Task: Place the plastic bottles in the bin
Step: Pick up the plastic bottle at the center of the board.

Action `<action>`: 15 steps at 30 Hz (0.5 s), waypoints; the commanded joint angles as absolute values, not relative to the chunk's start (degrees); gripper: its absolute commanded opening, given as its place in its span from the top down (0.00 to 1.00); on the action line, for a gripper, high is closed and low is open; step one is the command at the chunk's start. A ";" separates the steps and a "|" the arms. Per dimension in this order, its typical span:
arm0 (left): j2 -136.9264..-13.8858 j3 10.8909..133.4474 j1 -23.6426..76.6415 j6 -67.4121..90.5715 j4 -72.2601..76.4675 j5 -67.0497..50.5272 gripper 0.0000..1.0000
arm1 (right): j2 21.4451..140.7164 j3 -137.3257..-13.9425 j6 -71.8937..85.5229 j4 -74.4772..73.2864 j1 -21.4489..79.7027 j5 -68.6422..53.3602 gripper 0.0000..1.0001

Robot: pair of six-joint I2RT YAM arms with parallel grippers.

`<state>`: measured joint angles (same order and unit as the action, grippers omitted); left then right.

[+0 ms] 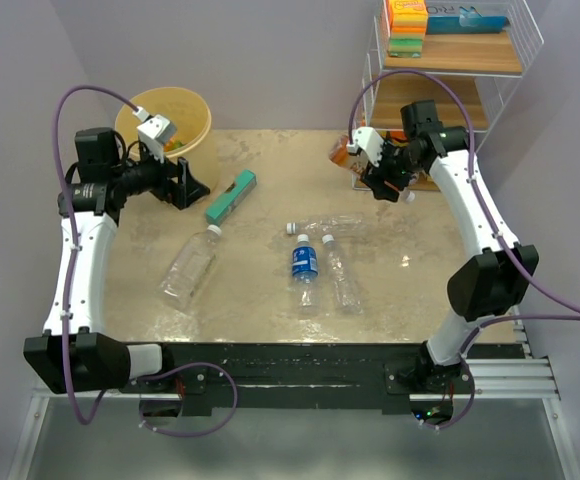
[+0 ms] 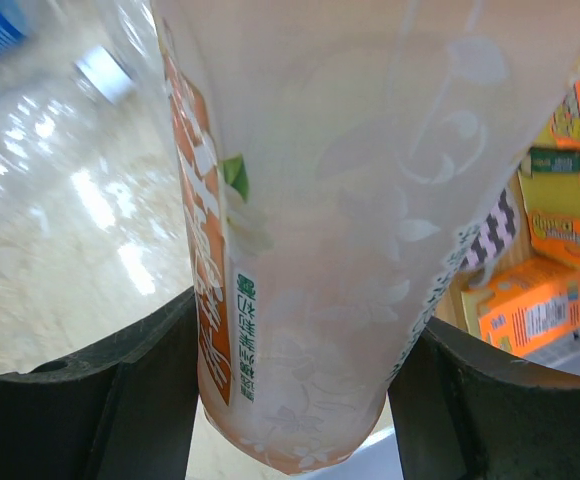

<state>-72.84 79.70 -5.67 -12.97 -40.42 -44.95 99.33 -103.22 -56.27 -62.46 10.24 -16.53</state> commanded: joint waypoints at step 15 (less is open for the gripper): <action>-73.04 82.71 2.54 3.25 -19.52 -54.93 0.01 | 97.12 -118.56 -41.31 -65.39 20.39 -38.40 0.61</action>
